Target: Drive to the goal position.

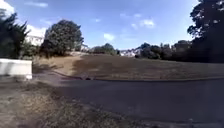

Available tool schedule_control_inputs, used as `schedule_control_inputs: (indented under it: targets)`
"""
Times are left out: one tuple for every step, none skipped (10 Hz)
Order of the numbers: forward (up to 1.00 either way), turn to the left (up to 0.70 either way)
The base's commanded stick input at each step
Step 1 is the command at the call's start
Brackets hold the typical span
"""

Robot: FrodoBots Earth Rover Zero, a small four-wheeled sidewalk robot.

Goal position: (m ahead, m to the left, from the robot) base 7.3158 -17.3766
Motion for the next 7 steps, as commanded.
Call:
schedule_control_inputs:
  targets:
    - [0.15,-0.39]
    - [0.35,-0.31]
    - [0.45,-0.27]
    - [0.45,-0.27]
    - [0.04,-0.14]
    - [0.04,-0.14]
    - [0.04,-0.14]
